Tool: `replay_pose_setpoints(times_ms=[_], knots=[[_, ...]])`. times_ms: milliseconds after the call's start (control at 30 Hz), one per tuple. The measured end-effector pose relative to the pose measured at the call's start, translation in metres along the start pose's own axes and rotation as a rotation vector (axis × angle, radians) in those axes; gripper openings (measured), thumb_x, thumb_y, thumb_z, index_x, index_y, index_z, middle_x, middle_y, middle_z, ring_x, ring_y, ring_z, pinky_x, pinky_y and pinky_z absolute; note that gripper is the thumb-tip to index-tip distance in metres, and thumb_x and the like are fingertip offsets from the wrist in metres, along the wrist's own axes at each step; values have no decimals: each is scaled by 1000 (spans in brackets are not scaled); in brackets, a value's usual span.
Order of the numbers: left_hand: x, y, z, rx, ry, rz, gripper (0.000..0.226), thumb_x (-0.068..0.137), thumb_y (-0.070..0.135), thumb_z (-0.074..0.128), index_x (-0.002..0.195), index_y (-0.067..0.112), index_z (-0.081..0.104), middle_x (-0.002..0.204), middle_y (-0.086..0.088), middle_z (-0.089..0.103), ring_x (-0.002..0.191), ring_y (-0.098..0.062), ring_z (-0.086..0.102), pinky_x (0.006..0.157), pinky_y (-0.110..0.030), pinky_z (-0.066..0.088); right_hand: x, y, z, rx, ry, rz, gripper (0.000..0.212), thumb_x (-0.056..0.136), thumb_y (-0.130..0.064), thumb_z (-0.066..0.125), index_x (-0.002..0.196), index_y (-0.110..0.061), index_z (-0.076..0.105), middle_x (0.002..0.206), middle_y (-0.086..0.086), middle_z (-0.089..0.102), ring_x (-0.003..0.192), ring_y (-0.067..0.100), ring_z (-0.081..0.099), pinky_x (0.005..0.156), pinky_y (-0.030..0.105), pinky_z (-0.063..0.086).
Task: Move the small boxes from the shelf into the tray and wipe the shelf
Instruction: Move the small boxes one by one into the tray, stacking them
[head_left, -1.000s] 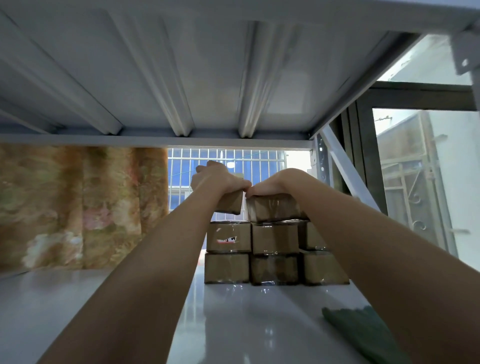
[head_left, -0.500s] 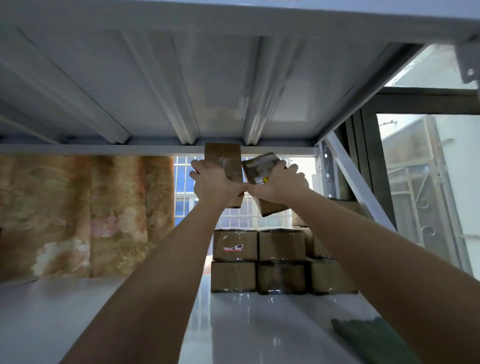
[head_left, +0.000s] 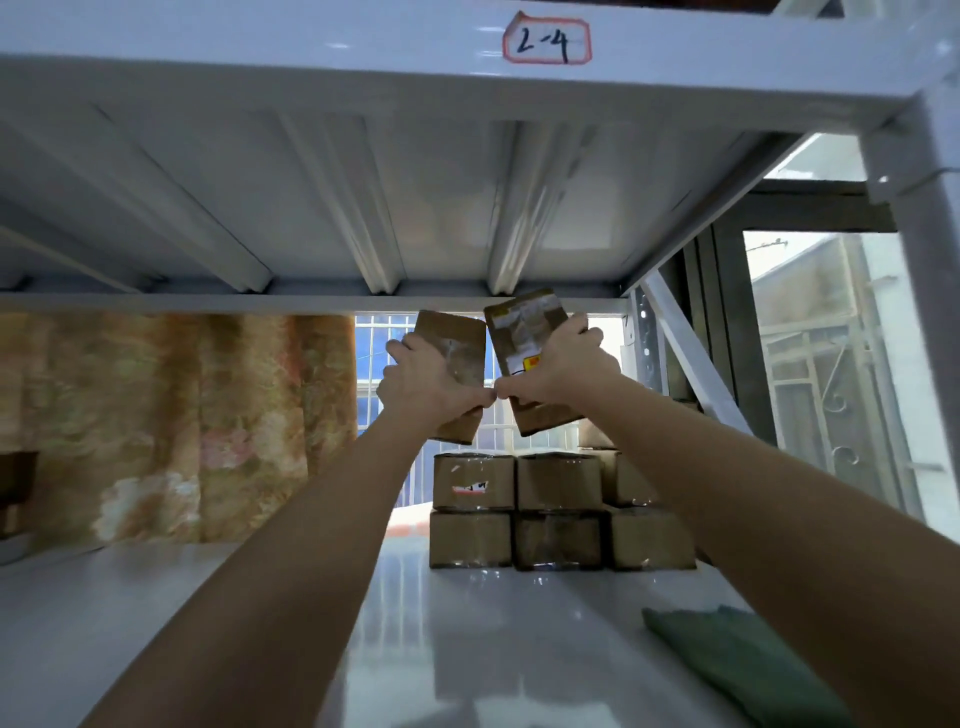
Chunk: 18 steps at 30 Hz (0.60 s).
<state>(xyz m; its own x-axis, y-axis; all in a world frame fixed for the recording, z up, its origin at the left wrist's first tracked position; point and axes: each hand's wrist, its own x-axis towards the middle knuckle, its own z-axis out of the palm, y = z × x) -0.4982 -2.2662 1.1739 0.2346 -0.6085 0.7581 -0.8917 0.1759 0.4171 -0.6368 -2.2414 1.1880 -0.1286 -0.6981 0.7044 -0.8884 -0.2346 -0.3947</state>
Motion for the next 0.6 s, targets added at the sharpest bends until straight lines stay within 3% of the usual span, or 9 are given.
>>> replay_pose_setpoints(times_ms=[100, 233, 467, 600], knots=[[-1, -4, -19, -9, 4, 7, 122, 64, 63, 75, 142, -8, 14, 143, -19, 31, 124, -34, 47, 91, -39, 44, -6, -13, -12, -15, -19, -15, 126, 65, -56, 78, 147, 2, 1, 141, 20, 35, 126, 36, 44, 98, 45, 42], [-13, -13, -44, -31, -32, -31, 122, 71, 63, 69, 147, -6, 2, 152, -20, 22, 133, -33, 39, 98, -38, 42, -28, -27, -13, -16, -42, -7, 131, 64, -67, 70, 149, 2, -2, 150, 20, 25, 134, 37, 37, 102, 45, 39], [-62, -41, -94, 90, -63, -135, 114, 65, 67, 69, 145, 0, 22, 142, -19, 36, 127, -32, 43, 96, -39, 43, -78, -41, -22, 76, -133, -24, 117, 71, -61, 69, 149, 1, 9, 147, 18, 33, 133, 33, 39, 101, 40, 38], [-90, -55, -119, 139, -81, -150, 128, 34, 86, 54, 133, 6, 45, 129, -15, 53, 112, -30, 56, 87, -42, 52, -111, -53, -35, 118, -175, -70, 117, 71, -62, 68, 149, 1, 7, 147, 19, 31, 134, 33, 36, 103, 41, 37]])
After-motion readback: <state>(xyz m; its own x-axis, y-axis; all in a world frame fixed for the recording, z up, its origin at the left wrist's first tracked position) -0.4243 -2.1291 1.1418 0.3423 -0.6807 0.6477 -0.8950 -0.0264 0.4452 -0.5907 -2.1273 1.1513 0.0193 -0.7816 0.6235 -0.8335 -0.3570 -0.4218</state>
